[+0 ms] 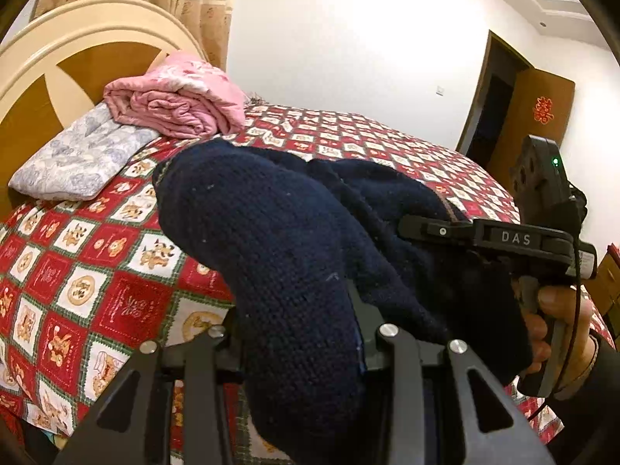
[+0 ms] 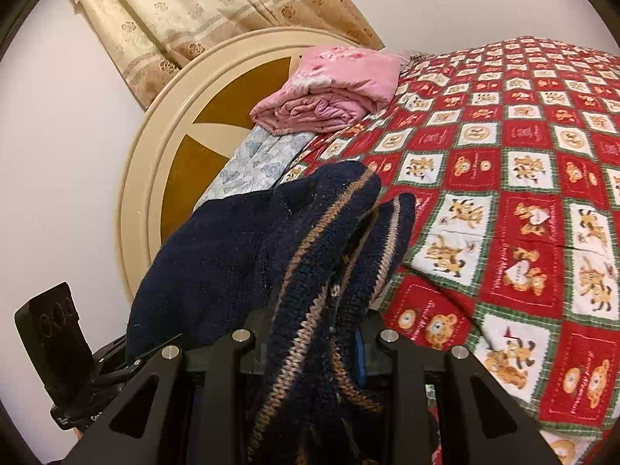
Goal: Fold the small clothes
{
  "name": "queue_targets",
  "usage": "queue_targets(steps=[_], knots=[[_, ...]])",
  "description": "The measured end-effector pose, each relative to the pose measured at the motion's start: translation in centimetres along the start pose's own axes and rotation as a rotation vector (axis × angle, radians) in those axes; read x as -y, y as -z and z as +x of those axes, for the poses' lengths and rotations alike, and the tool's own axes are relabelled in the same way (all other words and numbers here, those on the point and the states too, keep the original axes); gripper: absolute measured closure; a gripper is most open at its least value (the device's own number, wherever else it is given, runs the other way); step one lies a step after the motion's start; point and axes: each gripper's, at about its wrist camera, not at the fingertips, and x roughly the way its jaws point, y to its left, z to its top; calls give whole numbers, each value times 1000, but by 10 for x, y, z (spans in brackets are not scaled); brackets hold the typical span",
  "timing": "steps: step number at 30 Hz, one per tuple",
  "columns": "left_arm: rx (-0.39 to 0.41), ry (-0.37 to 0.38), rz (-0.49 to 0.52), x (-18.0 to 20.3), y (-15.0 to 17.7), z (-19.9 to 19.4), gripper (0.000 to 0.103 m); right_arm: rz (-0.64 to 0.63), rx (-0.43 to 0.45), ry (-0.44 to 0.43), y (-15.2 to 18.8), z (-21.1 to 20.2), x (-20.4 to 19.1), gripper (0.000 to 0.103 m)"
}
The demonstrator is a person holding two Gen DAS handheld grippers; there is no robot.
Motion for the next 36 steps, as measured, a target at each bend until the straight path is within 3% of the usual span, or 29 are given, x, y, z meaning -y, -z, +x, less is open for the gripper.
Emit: queue_targets(steps=[21,28,33,36], knots=[[-138,9,-82,-56,38,54,64,68,-137,18,17,76,35,73],[-127,14,-66,-56,45,60,63,102,-166,30,22,88,53,73],[-92,-4,-30,-56,57,63,57,151,-195,23,31,100,72,70],[-82,11,-102,-70,64,67,40,151,-198,28,31,99,74,62]])
